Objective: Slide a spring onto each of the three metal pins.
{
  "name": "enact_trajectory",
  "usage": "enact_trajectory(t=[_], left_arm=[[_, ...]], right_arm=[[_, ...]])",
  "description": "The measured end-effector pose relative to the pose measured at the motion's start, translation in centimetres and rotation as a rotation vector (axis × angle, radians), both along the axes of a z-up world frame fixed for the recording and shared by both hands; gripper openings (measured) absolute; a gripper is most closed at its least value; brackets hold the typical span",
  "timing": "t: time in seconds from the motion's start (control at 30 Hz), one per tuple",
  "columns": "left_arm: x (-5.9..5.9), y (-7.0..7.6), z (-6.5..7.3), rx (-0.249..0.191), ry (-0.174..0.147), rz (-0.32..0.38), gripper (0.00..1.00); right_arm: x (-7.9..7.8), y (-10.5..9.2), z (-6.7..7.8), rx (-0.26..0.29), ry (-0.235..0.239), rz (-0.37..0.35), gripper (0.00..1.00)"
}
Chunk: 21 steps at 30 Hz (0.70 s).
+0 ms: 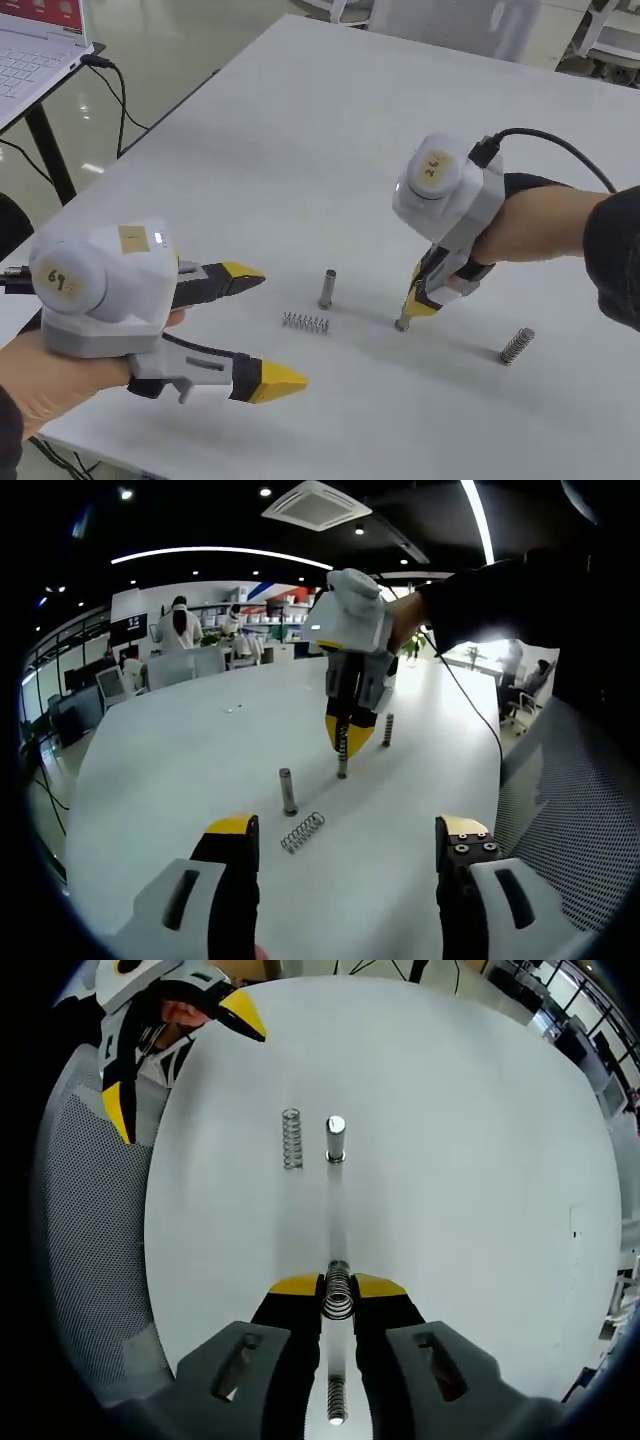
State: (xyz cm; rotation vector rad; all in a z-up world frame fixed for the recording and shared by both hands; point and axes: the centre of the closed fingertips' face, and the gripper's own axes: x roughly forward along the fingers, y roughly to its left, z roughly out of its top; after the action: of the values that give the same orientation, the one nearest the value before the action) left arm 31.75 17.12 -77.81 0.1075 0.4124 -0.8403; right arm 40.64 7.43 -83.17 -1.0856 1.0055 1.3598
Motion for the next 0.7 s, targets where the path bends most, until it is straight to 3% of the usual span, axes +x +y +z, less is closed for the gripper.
enact_trajectory(t=[0.7], left_arm=[[0.0, 0.0, -0.2, 0.000, 0.008, 0.007, 0.69]], right_arm=[[-0.1, -0.3, -2.2, -0.022, 0.025, -0.008, 0.13]])
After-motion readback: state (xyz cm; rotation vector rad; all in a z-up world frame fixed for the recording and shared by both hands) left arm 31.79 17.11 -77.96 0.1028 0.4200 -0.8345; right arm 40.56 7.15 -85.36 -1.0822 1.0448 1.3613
